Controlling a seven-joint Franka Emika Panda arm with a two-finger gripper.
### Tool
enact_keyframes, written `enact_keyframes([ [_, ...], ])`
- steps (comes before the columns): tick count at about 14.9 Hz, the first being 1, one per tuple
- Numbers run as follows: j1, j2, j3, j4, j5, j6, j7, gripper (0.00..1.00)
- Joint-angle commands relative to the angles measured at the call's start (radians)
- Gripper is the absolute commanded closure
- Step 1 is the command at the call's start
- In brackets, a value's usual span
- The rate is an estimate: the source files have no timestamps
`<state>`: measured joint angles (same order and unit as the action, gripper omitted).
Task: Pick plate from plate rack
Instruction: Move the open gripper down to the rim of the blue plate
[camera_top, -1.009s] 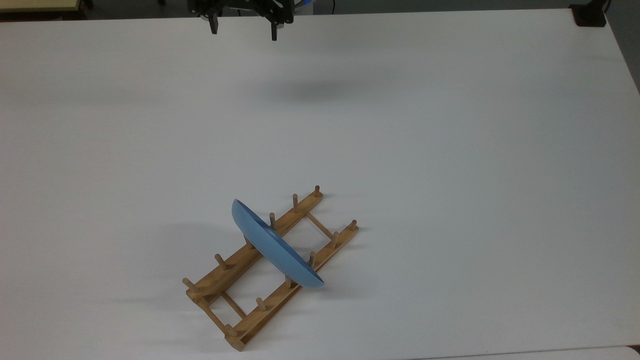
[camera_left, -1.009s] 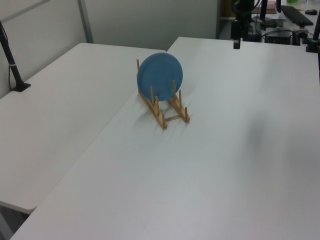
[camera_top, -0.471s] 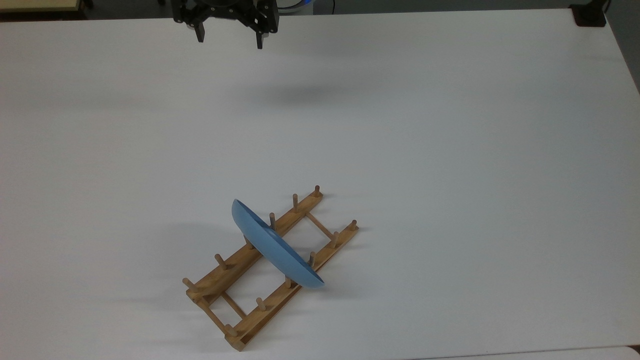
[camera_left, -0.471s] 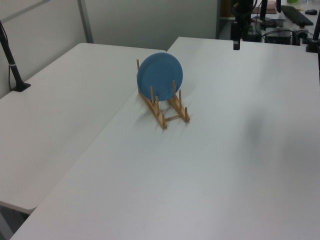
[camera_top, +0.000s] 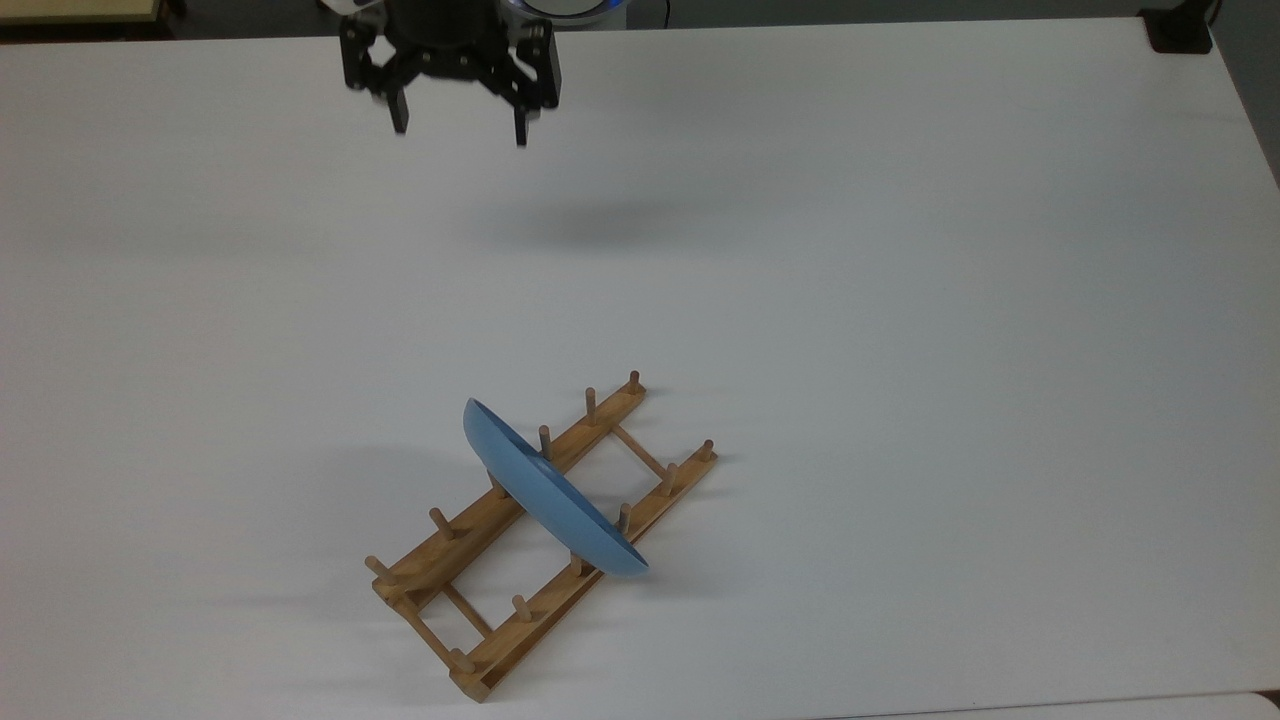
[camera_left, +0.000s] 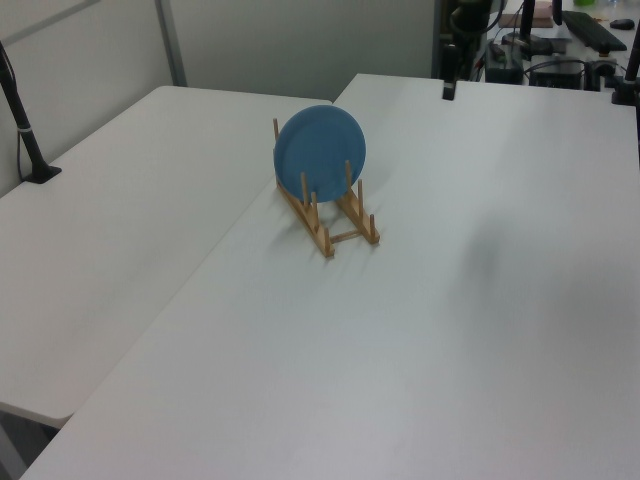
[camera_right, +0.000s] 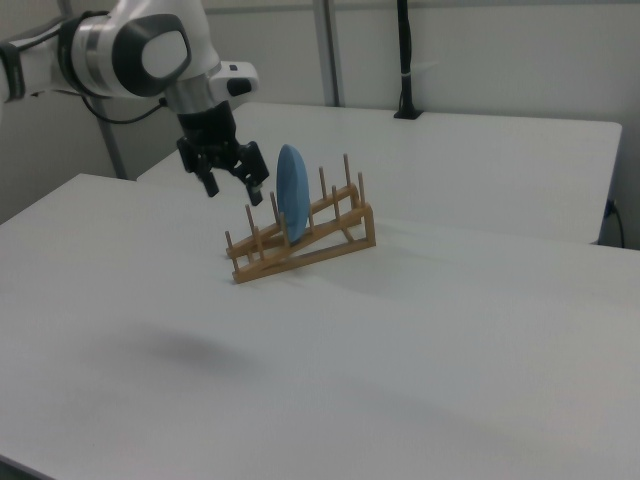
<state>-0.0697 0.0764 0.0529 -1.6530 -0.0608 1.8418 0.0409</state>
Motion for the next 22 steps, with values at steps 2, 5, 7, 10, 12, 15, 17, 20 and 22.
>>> enact_keyframes([
  [2,0.010,0.089,-0.002,0.051,-0.014,0.222,0.077,0.00],
  [5,0.024,0.134,-0.001,0.055,-0.103,0.371,0.120,0.02],
  [7,0.033,0.172,-0.002,0.055,-0.166,0.468,0.172,0.09],
  [10,0.048,0.233,-0.001,0.056,-0.321,0.537,0.292,0.32],
  [12,0.067,0.272,-0.002,0.071,-0.394,0.573,0.376,0.35],
  [15,0.076,0.298,-0.002,0.076,-0.464,0.585,0.433,0.44],
  [17,0.079,0.312,-0.002,0.087,-0.468,0.591,0.442,0.44],
  [20,0.088,0.344,-0.002,0.133,-0.478,0.591,0.456,0.55],
  [22,0.088,0.359,-0.004,0.147,-0.487,0.591,0.461,0.65],
])
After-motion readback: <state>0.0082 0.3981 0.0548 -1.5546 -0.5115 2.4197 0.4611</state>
